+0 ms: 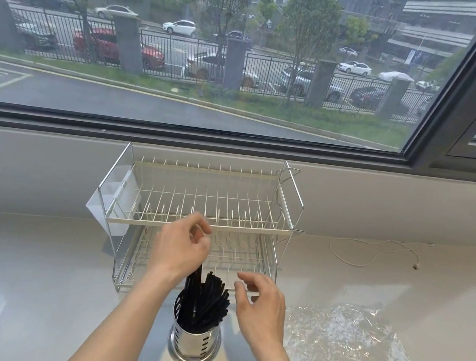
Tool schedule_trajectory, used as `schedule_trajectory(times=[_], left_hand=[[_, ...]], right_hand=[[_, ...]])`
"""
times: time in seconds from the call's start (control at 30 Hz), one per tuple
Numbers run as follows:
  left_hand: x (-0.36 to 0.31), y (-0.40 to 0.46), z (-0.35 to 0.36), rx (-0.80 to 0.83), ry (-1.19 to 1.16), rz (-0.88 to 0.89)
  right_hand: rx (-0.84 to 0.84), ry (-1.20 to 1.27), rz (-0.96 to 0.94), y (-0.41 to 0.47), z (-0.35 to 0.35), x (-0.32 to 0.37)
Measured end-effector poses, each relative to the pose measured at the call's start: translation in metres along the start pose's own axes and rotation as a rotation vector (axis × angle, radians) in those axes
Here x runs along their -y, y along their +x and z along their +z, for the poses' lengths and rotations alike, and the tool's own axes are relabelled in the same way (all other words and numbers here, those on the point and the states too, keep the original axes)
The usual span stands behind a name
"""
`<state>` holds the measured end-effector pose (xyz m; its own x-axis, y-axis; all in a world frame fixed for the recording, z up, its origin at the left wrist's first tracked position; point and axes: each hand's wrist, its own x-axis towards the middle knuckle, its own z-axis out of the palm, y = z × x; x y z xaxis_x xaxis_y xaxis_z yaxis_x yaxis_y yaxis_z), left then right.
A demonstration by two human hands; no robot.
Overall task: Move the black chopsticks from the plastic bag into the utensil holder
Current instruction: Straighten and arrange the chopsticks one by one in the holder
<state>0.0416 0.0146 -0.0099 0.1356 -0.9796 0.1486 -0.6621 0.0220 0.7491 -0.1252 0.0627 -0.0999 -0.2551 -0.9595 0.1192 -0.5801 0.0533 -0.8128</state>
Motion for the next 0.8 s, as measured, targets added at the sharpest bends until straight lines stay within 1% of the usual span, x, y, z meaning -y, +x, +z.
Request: schedule_trajectory(times=[0.1, 0.2, 0.23, 0.3, 0.37, 0.47, 0.57, 0.63, 0.73, 0.8], left_hand=[[-0.017, 0.004, -0.023, -0.135, -0.178, 0.008], [-0.029, 0.01, -0.046, -0.307, -0.464, 0.023], [-0.031, 0.01, -0.052, -0.354, -0.588, 0.022], [-0.031, 0.009, -0.057, -0.395, -0.796, -0.004], [-0.026, 0.005, -0.054, -0.385, -0.87, -0.052], [-0.004, -0.006, -0.038, -0.315, -0.876, -0.155], [0.026, -0.021, -0.018, -0.236, -0.757, -0.238], [0.041, -0.034, -0.005, -0.159, -0.637, -0.258], [0.055, -0.049, 0.01, -0.031, -0.443, -0.229], [0.063, -0.054, 0.015, 0.028, -0.366, -0.209]], right_hand=[[-0.017, 0.133, 0.076, 0.003, -0.006, 0.009], [0.026, 0.341, 0.173, 0.009, -0.015, 0.024], [0.061, 0.439, 0.209, 0.01, -0.018, 0.03], [0.133, 0.718, 0.287, 0.013, -0.023, 0.041], [0.114, 1.003, 0.33, 0.016, -0.028, 0.052], [-0.017, 1.278, 0.369, 0.022, -0.039, 0.063], [-0.102, 1.399, 0.349, 0.026, -0.048, 0.065], [-0.162, 1.361, 0.325, 0.027, -0.049, 0.065], [-0.256, 1.157, 0.258, 0.024, -0.044, 0.064], [-0.269, 1.018, 0.208, 0.022, -0.038, 0.061]])
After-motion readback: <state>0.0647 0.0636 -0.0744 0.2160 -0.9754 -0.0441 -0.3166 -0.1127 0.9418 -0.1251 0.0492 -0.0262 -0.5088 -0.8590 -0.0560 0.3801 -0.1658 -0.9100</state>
